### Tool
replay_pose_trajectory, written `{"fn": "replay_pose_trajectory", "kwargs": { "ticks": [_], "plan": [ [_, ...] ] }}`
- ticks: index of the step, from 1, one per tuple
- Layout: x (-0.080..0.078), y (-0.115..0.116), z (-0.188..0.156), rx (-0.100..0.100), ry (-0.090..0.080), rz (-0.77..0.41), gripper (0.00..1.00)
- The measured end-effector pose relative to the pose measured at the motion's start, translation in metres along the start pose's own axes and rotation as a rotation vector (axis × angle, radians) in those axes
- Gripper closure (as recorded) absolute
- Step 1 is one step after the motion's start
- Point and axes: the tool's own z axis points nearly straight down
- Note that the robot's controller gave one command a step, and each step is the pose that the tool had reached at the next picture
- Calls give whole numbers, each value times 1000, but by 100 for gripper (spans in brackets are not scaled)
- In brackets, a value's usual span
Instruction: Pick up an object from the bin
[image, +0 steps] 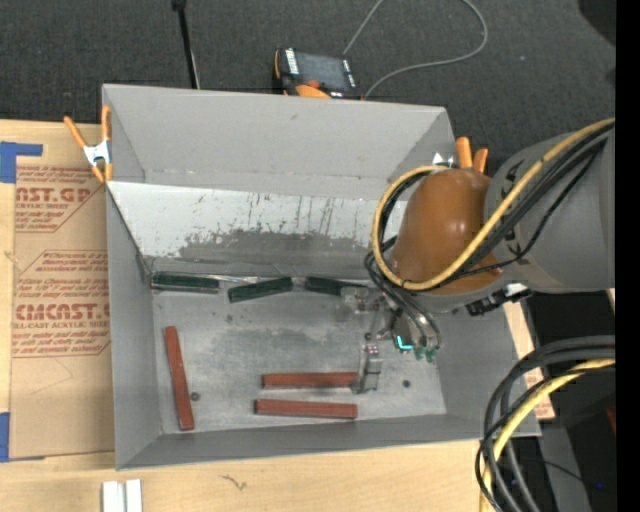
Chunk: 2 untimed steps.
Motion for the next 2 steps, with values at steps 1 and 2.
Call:
{"fn": "replay_pose_trajectory", "kwargs": {
  "ticks": [1, 2],
  "plan": [
    [20, 87, 62, -3, -1, 40, 0],
    [39, 101, 29, -1, -7, 151, 0]
  ]
}}
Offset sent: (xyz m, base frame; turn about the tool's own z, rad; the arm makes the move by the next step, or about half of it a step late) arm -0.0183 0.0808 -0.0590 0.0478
